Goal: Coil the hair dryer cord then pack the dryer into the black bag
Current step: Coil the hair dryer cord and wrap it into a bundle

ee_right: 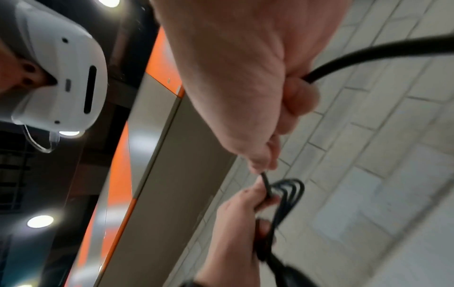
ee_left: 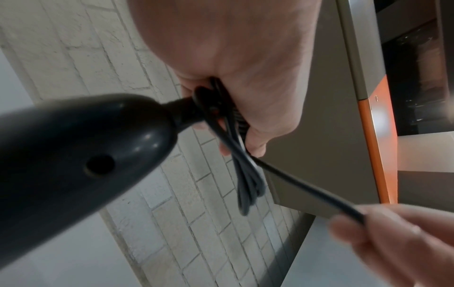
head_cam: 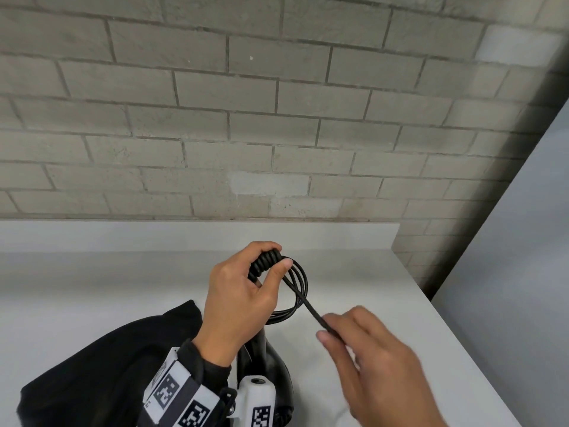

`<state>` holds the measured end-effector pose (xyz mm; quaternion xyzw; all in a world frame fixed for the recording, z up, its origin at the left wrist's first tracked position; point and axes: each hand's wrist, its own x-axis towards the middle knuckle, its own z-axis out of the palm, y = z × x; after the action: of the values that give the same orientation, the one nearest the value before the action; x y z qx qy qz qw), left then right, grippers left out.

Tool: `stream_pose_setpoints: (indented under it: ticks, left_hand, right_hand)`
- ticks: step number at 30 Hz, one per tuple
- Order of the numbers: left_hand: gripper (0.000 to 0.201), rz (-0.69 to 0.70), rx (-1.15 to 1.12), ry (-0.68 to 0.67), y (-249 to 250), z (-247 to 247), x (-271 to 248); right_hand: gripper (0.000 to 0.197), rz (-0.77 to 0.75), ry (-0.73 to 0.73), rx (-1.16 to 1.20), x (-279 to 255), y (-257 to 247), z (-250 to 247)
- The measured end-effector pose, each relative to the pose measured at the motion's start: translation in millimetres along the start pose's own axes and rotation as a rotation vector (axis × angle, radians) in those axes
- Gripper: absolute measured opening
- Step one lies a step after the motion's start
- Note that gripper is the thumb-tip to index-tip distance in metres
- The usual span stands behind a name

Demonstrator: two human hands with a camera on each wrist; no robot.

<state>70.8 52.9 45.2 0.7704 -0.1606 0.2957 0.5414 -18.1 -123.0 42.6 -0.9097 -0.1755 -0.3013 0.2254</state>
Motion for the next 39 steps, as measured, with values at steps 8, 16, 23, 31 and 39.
stream_pose_setpoints:
  ticks: [8, 16, 23, 31, 39]
  left_hand:
    - [0.022, 0.072, -0.274, -0.228, 8.7, -7.6, -6.1]
    - [0.034, 0.183, -0.367, -0.268, 16.7, -5.2, -10.4]
    - [0.029, 0.214, -0.361, -0.072, 19.3, -1.9, -17.0]
    - [0.031, 0.078, -0.347, 0.078, 26.0, 5.0, -17.9]
    - [0.021, -0.047, -0.318, 0.054, 28.2, 5.3, -14.4]
  right_hand:
    - [0.015, -0.028, 0.064, 0.322, 52.0, 15.3, -51.0]
    - [0.017, 0.315, 0.083, 0.829, 68.0, 4.5, -8.0]
    - [0.019, 0.640, 0.103, 1.146, 45.2, -3.2, 25.3]
    - [0.035, 0.571, 0.061, 1.264, 26.8, -6.0, 25.0]
    - [0.019, 0.450, -0.144, 1.231, 22.3, 3.9, 24.2]
